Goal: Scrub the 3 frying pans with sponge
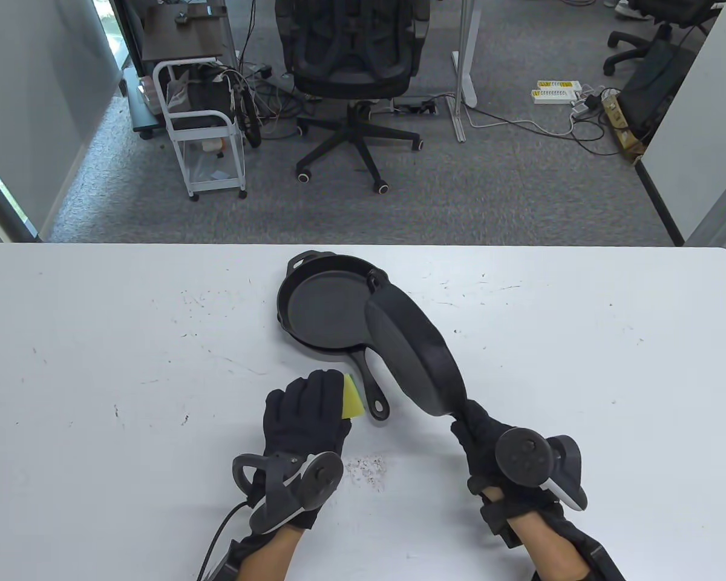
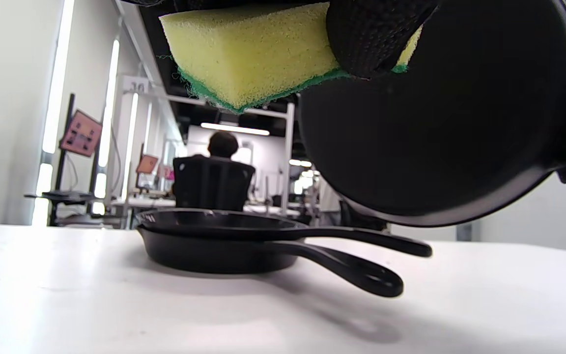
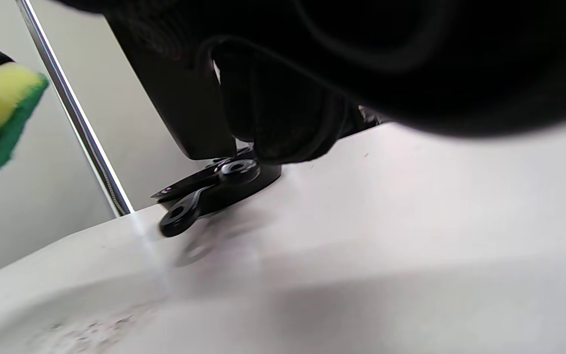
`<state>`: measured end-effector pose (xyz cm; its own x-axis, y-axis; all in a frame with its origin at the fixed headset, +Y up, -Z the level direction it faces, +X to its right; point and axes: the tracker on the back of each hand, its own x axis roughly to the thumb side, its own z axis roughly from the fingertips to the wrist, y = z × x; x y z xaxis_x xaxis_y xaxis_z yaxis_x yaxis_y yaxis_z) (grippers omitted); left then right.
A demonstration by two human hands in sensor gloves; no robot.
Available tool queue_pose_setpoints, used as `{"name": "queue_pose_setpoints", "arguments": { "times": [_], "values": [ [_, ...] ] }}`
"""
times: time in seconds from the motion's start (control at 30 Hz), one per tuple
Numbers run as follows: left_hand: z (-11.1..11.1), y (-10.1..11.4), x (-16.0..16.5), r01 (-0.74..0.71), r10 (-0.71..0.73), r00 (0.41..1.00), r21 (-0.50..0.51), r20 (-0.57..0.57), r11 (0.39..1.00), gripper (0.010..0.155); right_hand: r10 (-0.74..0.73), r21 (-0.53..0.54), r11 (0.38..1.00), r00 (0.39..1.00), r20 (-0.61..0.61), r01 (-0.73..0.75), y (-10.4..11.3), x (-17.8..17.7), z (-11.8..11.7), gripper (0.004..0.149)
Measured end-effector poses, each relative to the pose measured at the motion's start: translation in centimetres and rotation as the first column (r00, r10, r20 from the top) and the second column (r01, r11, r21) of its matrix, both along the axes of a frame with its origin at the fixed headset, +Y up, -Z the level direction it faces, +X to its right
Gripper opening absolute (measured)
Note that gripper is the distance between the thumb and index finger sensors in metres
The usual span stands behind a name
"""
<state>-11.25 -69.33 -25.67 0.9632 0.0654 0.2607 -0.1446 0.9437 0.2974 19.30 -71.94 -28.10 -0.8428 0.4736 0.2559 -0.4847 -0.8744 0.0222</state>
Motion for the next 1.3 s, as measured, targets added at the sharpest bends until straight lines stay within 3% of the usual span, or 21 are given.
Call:
{"name": "queue_pose_setpoints", "arguments": {
  "times": [0.17, 0.37, 0.47, 0.57, 0.7, 0.77, 0.87, 0.97, 1.1, 1.2, 1.3],
  "values": [
    [-0.1, -0.3, 0.7, 0.011, -0.009, 0.997, -0.037, 0.071, 0.999, 0.077, -0.189, -0.162, 0.971, 0.979, -0.070, 0.176, -1.0, -0.2, -0.4, 0.052],
    [0.5, -0.7, 2.0, 0.019, -0.018, 0.976, -0.006, 0.219, 1.000, 0.076, -0.452, -0.371, 0.841, 0.888, -0.083, 0.393, -1.7, -0.2, -0.7, 0.052],
    [1.3, -0.3, 3.1, 0.016, -0.033, 0.952, 0.059, 0.305, 0.998, 0.075, -0.479, -0.449, 0.805, 0.871, -0.110, 0.387, -2.3, -0.7, -0.8, 0.052],
    [2.1, 0.1, 3.9, 0.016, -0.045, 0.939, 0.088, 0.341, 0.996, 0.076, -0.455, -0.482, 0.812, 0.875, -0.167, 0.330, -2.5, -2.1, -0.4, 0.052],
    [2.8, 1.5, 3.3, 0.017, -0.064, 0.966, 0.182, 0.252, 0.983, 0.075, -0.329, -0.469, 0.869, 0.893, -0.307, 0.159, -2.1, -4.7, 0.7, 0.052],
    [2.4, 2.1, 2.1, 0.009, -0.038, 0.984, 0.169, 0.172, 0.986, 0.075, -0.289, -0.462, 0.882, 0.884, -0.368, 0.096, -2.0, -5.5, 1.1, 0.052],
    [1.2, 2.6, -0.6, 0.025, -0.021, 0.999, 0.113, -0.039, 0.993, 0.074, -0.294, -0.490, 0.870, 0.859, -0.420, 0.058, -2.0, -5.7, 1.1, 0.052],
    [-0.2, 1.9, -3.4, -0.051, 0.054, 0.991, 0.023, -0.126, 0.998, 0.074, -0.298, -0.478, 0.874, 0.870, -0.393, 0.084, -1.9, -4.8, 0.7, 0.052],
    [-1.2, 0.7, -4.1, -0.079, 0.066, 0.987, -0.081, -0.149, 0.994, 0.075, -0.366, -0.437, 0.871, 0.889, -0.275, 0.224, -1.3, -2.8, 0.1, 0.052],
    [-1.4, -0.1, -2.3, -0.026, 0.015, 0.997, -0.157, -0.072, 0.987, 0.076, -0.461, -0.413, 0.836, 0.871, -0.172, 0.361, -1.3, -1.4, -0.1, 0.052],
    [-0.7, -0.5, 0.3, 0.001, 0.012, 0.996, -0.143, 0.089, 0.990, 0.076, -0.519, -0.419, 0.796, 0.848, -0.102, 0.437, -1.4, -0.7, -0.2, 0.053]
  ]
}}
